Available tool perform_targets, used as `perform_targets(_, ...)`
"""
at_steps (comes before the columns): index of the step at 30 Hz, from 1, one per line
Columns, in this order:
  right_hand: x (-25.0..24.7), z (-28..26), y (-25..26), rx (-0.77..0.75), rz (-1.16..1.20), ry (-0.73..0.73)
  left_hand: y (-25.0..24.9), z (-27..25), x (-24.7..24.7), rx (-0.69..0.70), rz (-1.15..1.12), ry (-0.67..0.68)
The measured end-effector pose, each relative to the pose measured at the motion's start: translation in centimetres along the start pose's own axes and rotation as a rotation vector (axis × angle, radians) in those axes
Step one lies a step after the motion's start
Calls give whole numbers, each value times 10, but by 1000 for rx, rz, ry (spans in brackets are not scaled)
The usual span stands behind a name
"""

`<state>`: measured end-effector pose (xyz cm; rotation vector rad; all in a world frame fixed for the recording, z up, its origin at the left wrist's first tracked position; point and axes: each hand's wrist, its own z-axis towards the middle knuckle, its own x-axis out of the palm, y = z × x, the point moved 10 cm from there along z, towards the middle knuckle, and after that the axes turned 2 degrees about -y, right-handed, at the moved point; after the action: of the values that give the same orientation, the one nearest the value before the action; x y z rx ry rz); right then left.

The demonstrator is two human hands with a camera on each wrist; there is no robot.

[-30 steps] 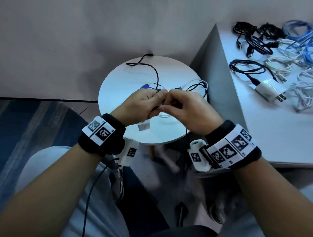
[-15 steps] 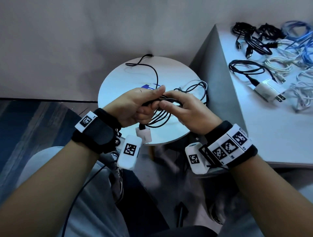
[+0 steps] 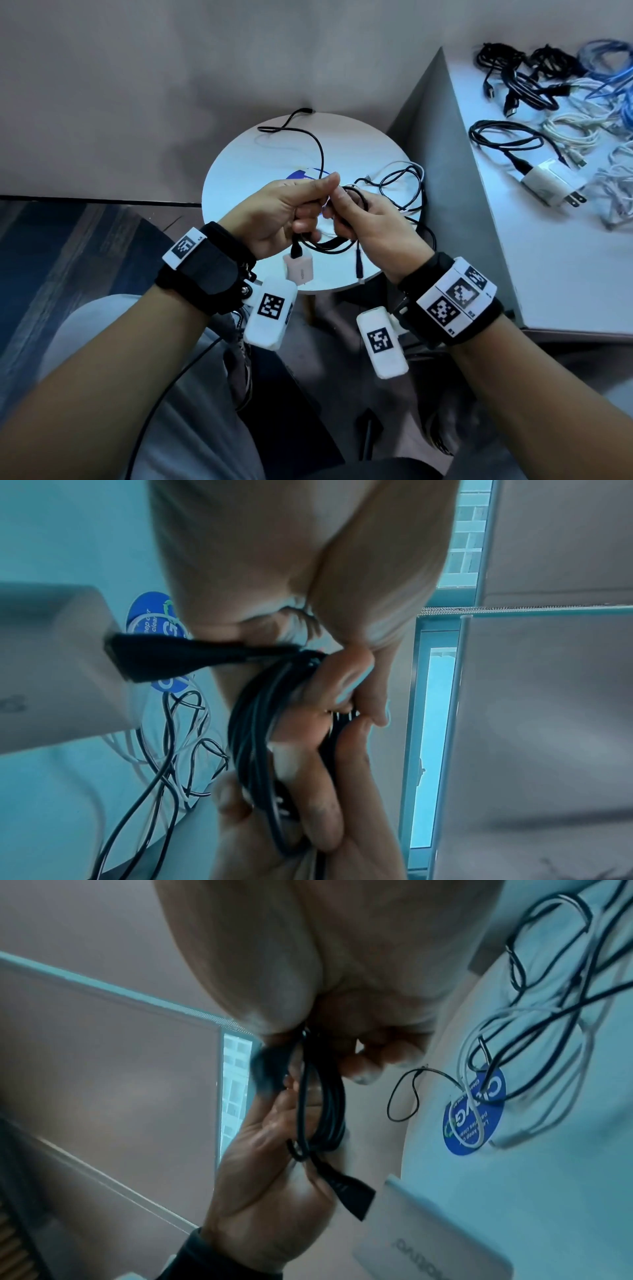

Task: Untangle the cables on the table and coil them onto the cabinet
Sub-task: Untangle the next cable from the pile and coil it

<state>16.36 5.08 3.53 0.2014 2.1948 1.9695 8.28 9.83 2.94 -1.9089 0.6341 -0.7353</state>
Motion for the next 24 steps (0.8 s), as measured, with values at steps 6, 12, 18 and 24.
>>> perform_targets(6,10,-7,-3,42,418,62,-6,1,-2,2,-46,-22)
perform_targets(12,10,-7,-10,133,413,21,0,8,-4,24,-59,-33)
perform_targets(18,-10,-6,-1,105,284,-23,8,11,-8,134,219,-7)
perform_targets(24,-27,-4,17,65,255,-32,20,5,1,115,577,194)
